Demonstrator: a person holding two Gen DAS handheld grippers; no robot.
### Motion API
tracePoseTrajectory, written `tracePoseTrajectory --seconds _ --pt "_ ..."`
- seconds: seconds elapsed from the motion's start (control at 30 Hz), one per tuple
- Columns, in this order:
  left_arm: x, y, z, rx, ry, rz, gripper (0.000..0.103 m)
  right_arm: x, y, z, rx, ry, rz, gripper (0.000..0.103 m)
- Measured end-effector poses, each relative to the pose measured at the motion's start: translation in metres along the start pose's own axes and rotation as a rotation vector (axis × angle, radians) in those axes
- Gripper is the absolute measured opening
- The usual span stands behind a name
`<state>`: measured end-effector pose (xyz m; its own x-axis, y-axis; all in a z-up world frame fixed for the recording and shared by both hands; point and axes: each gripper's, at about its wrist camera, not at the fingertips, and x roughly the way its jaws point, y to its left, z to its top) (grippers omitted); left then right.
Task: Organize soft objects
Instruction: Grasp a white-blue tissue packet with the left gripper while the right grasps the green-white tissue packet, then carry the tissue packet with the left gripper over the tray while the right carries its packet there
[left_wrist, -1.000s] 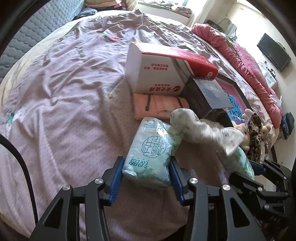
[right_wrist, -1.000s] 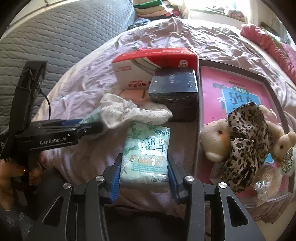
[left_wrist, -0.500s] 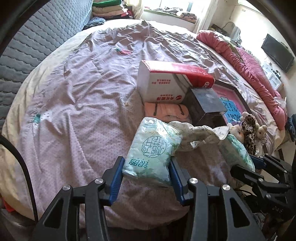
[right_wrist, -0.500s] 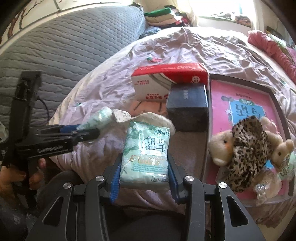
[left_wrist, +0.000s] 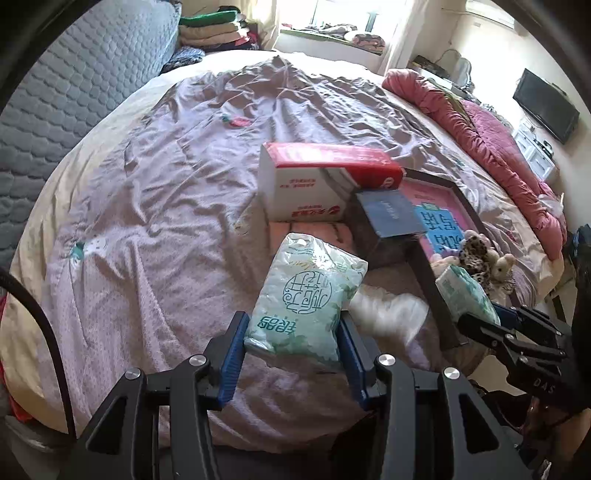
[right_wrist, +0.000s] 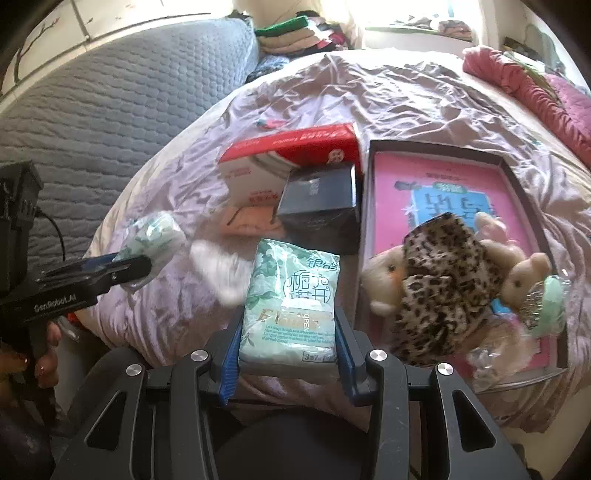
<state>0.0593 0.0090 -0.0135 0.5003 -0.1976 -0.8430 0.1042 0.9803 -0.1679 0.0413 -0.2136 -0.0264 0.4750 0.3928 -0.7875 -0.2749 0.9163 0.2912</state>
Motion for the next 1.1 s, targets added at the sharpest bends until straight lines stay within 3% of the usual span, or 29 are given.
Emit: tracePoseTrajectory --seconds 0.23,0.47,0.67,1.1 --pt "-0.007 -0.023 0.005 0.014 -0.024 -0.022 0.048 -0.018 -0.009 0.005 0.012 -0.046 -0.028 0.045" --pt "-0.020 -0.064 0.024 0.035 -0.082 -0.094 0.048 -0.055 -0.029 0.014 0.026 -0.141 -0.094 0.045" --pt "-0.023 -0.107 0.035 0.101 -0.109 -0.110 0.048 -0.092 -0.057 0.019 0.066 -0.218 -0.156 0.045" --pt "-0.009 -0.184 0.042 0.208 -0.103 -0.166 0.048 -0.136 -0.108 0.019 0.157 -0.315 -0.240 0.045"
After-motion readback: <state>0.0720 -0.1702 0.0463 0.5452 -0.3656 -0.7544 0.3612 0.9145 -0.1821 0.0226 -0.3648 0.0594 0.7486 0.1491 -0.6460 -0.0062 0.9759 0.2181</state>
